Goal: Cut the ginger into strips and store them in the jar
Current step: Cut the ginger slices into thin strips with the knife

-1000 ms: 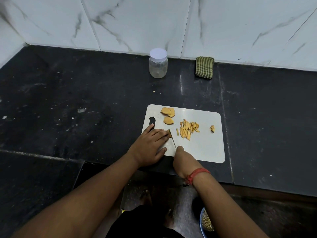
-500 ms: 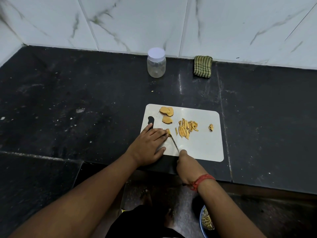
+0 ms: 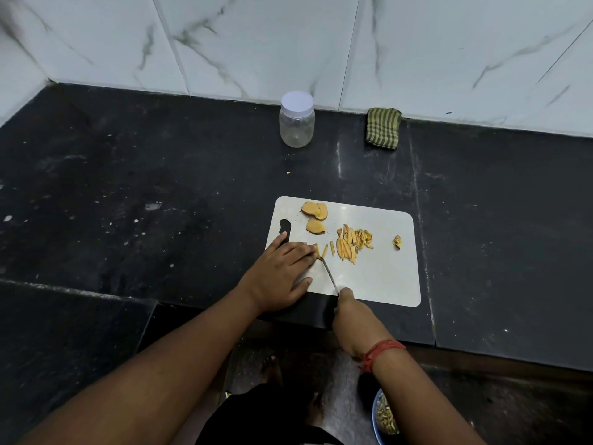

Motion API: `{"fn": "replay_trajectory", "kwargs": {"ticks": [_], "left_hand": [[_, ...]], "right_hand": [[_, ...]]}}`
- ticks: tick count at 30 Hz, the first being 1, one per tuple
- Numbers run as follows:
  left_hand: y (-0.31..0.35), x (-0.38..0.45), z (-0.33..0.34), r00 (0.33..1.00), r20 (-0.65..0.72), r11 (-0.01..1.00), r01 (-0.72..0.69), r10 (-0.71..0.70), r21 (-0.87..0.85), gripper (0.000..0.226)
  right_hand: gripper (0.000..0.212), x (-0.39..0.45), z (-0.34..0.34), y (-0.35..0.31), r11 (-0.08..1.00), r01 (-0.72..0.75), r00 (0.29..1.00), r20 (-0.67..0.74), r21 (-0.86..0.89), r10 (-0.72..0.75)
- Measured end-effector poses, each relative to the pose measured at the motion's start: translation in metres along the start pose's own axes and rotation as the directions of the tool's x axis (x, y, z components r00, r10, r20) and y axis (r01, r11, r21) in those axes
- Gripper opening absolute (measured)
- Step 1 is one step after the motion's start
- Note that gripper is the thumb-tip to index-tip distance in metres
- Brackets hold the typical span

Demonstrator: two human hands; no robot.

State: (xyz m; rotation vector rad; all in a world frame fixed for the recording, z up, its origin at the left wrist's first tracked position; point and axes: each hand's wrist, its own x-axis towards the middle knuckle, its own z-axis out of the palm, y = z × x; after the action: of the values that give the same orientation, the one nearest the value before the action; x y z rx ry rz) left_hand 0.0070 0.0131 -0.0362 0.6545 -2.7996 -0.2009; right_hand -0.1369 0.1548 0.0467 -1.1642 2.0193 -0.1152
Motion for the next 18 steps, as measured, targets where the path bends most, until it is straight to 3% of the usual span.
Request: {"fn": "replay_trajectory", "kwargs": {"ticks": [10, 18], "left_hand": [[-0.001, -0.001, 0.0, 1.0, -0.003, 1.0, -0.011, 0.011, 0.002, 0.054], [-0.003, -0.001, 0.002, 1.0, 0.009, 1.0, -0.014, 0.014, -0.001, 0.054]], "right_hand": [[0.011, 0.008, -0.013, -0.01, 0.995, 0.075, 0.993, -0.093, 0.063, -0.069], [0.016, 0.023, -0.013, -0.024, 0.998, 0.022, 0.999, -0.041, 0.059, -0.02]]}}
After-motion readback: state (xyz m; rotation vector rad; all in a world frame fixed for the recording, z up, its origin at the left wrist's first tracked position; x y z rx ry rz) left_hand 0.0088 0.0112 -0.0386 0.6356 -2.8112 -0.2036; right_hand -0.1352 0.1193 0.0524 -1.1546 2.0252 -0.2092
